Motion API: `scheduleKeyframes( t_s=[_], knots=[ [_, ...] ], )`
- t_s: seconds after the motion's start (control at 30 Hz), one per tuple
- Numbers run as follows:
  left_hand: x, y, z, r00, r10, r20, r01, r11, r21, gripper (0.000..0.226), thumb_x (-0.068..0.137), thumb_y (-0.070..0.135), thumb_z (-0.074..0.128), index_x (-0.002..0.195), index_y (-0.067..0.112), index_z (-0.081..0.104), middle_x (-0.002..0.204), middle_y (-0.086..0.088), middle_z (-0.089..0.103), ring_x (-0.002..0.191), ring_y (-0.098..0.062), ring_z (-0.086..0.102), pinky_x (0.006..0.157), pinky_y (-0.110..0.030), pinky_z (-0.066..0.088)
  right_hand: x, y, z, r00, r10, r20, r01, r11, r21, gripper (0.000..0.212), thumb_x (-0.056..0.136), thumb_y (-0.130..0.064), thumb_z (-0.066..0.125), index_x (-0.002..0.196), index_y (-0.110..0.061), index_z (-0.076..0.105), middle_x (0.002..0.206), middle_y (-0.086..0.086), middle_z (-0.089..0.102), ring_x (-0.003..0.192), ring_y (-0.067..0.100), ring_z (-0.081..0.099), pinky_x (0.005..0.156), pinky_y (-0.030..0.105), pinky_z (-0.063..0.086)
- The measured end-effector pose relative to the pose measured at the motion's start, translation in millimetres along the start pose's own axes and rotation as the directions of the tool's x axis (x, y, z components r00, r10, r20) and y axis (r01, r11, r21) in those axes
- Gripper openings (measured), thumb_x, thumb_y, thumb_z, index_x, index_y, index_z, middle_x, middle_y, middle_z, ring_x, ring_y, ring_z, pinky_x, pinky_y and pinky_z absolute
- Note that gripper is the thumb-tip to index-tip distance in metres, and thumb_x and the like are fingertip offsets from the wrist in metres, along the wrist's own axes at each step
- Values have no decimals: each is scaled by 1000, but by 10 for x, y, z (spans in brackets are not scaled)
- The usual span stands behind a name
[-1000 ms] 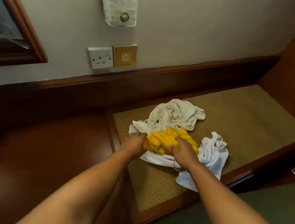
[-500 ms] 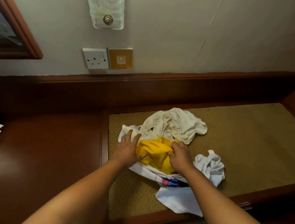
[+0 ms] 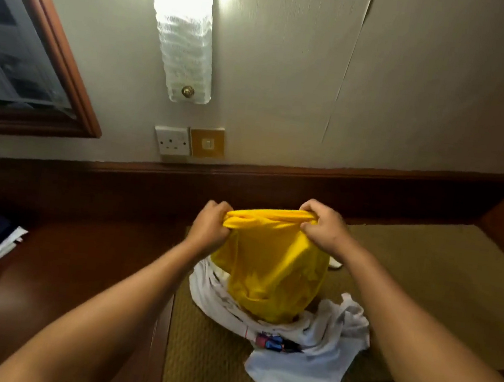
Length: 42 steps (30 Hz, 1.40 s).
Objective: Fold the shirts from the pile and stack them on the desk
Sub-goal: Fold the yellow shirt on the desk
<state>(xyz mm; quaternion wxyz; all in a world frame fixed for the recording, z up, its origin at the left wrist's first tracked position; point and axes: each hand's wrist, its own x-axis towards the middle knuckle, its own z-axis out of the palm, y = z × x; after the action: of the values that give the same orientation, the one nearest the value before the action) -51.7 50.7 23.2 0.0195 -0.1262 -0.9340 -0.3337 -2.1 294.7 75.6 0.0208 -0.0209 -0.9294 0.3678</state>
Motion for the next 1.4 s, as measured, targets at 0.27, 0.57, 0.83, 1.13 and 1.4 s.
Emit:
scheduleKeyframes(
  t_s=[0.27, 0.57, 0.83, 1.13, 1.4],
  knots=[
    [262, 606, -1069, 983, 174, -60, -157, 962, 222, 28, 81, 2, 55, 107, 11, 54, 102, -11, 60, 94, -31, 56, 72, -38, 45, 292, -665, -824, 963, -99, -249, 78, 993, -94, 20, 82, -2, 55, 81, -13, 72, 79, 10, 67, 77, 27, 59, 64, 32, 45],
    [-106, 795, -1630, 977, 213, -8, -212, 972, -97, 15, 91, 30, 63, 87, 17, 59, 77, 0, 57, 70, -14, 51, 59, -28, 40, 251, -235, -234, 963, -34, -266, -6, 989, -150, 26, 74, 10, 51, 77, -8, 69, 82, 20, 58, 80, 36, 57, 58, 30, 30],
    [-497, 141, -1740, 947, -5, -322, -18, 998, -67, 11, 88, 8, 58, 89, 17, 65, 80, -3, 62, 74, -19, 55, 59, -28, 43, -5, 172, 432, 951, 173, -258, -204, 974, -97, 18, 84, 1, 52, 84, -10, 65, 96, 14, 51, 80, 35, 53, 68, 36, 45],
    [-859, -577, -2470, 881, -302, -363, 286, 953, -98, 21, 94, 23, 58, 97, 7, 72, 90, -11, 68, 90, -29, 62, 79, -35, 48, 133, -706, 336, 923, 24, -384, 12, 996, 92, 25, 95, -14, 54, 70, -12, 52, 70, 13, 57, 75, 35, 57, 60, 33, 31],
    [-1171, -581, -2946, 898, -402, -177, 188, 715, -673, 17, 95, 20, 56, 85, 10, 66, 70, -5, 66, 59, -17, 60, 54, -25, 51, -334, -2020, 1085, 898, -327, -295, 342, 940, -3, 21, 90, -20, 63, 109, -12, 64, 106, 10, 60, 99, 26, 57, 84, 38, 48]
  ],
)
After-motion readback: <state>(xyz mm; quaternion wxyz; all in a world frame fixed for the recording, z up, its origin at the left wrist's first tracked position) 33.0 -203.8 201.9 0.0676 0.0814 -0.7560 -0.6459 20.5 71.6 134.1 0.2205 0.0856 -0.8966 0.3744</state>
